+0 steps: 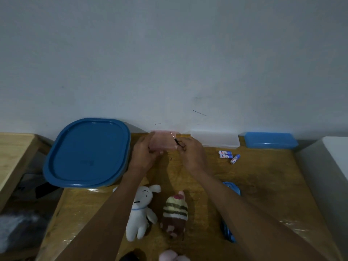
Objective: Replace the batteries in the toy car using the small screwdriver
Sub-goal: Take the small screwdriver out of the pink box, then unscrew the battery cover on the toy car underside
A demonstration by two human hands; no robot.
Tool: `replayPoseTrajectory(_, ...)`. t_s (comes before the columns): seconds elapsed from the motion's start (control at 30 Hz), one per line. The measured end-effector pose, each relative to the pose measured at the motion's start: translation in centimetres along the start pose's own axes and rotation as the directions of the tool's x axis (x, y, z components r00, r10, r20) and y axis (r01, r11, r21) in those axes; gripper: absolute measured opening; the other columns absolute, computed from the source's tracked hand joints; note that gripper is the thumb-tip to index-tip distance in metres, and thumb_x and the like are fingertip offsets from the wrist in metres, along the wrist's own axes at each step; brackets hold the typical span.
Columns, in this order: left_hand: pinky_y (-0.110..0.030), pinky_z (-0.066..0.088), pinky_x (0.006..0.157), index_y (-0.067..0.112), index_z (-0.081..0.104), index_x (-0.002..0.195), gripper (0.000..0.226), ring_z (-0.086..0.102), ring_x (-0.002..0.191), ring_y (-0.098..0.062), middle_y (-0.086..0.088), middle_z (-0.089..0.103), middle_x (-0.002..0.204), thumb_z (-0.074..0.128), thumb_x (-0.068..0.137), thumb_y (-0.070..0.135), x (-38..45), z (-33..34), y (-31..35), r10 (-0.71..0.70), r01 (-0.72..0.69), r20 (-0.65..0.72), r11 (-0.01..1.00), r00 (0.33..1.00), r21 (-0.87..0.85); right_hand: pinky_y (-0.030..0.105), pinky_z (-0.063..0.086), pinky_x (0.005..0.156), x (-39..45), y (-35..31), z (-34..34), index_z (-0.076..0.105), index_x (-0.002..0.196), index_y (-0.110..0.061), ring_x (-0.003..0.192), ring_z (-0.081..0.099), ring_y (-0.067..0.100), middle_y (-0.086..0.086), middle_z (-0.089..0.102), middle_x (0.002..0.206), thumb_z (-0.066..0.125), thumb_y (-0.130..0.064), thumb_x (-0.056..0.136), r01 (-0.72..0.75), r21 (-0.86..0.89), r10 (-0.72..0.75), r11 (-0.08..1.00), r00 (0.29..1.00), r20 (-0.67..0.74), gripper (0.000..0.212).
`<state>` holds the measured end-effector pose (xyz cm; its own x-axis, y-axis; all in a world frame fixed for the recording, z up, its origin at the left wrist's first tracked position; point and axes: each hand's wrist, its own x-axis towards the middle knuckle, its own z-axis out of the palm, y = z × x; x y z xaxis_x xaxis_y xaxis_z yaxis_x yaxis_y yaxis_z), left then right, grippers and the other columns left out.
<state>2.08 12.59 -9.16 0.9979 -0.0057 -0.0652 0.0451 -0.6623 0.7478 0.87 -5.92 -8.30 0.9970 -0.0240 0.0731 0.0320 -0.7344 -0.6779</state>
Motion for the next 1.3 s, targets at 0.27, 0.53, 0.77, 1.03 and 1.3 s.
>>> replayPoseTrajectory(0.27, -0.045, 0.052, 0.102, 0.026, 0.061, 0.13, 0.044, 0.058, 0.119, -0.022, -0.001, 0.063, 0.132, 0.066, 0.09, 0.045, -3.7, 0.3, 6.4, 0.043, -0.045, 0.021, 0.986, 0.999, 0.16, 0.018, 0.05, 0.068, -4.0, -2.0, -8.5, 0.066, 0.105, -0.015, 0.081, 0.062, 0.012, 0.001, 0.068, 0.091, 0.074, -0.018, 0.09, -0.175, 0.136, 0.189, 0.975, 0.977, -0.097, 0.017)
replayPoseTrajectory(0.53, -0.037, 0.039, 0.109, 0.02, 0.063, 0.133, 0.048, 0.052, 0.128, -0.026, -0.005, 0.064, 0.136, 0.072, 0.089, 0.038, -11.3, 7.1, 14.7, 0.235, -0.292, 0.27, 0.937, 0.934, 0.194, 0.035, 0.058, 0.069, -11.4, 1.8, -16.6, 0.063, 0.088, -0.023, 0.077, 0.066, 0.013, -0.005, 0.068, 0.082, 0.075, -0.024, 0.087, -0.319, 0.261, 0.375, 0.911, 0.904, -0.203, 0.012)
replayPoseTrajectory(0.77, -0.052, 0.025, 0.12, 0.031, 0.024, 0.158, 0.097, 0.015, 0.153, -0.035, -0.009, 0.014, 0.167, 0.061, 0.08, 0.076, -16.0, 13.4, 17.3, 0.023, -0.159, 0.418, 0.942, 0.908, 0.295, 0.012, 0.041, 0.062, -16.1, 6.7, -19.3, 0.07, 0.097, -0.017, 0.076, 0.06, 0.005, -0.006, 0.068, 0.087, 0.073, -0.025, 0.09, -0.4, 0.236, 0.448, 0.886, 0.871, -0.204, 0.012)
replayPoseTrajectory(1.03, -0.058, 0.02, 0.12, 0.038, -0.003, 0.16, 0.111, 0.004, 0.152, -0.044, -0.018, -0.008, 0.166, 0.065, 0.08, 0.073, -18.4, 17.3, 16.8, -0.16, -0.028, 0.348, 0.878, 0.924, 0.477, 0.021, 0.051, 0.069, -18.3, 9.9, -18.5, 0.067, 0.093, -0.025, 0.078, 0.063, 0.004, -0.011, 0.066, 0.083, 0.076, -0.023, 0.087, -0.367, 0.292, 0.429, 0.883, 0.883, -0.19, 0.011)
replayPoseTrajectory(1.3, -0.058, 0.038, 0.113, 0.042, -0.006, 0.158, 0.12, 0.028, 0.144, -0.048, -0.02, 0.0, 0.165, 0.077, 0.074, 0.064, -18.6, 18.2, 18.3, -0.309, 0.117, 0.299, 0.846, 0.903, 0.521, 0.02, 0.053, 0.071, -18.9, 10.3, -19.0, 0.066, 0.094, -0.024, 0.08, 0.063, 0.001, -0.012, 0.065, 0.085, 0.074, -0.022, 0.089, -0.345, 0.277, 0.395, 0.897, 0.906, -0.153, 0.01)
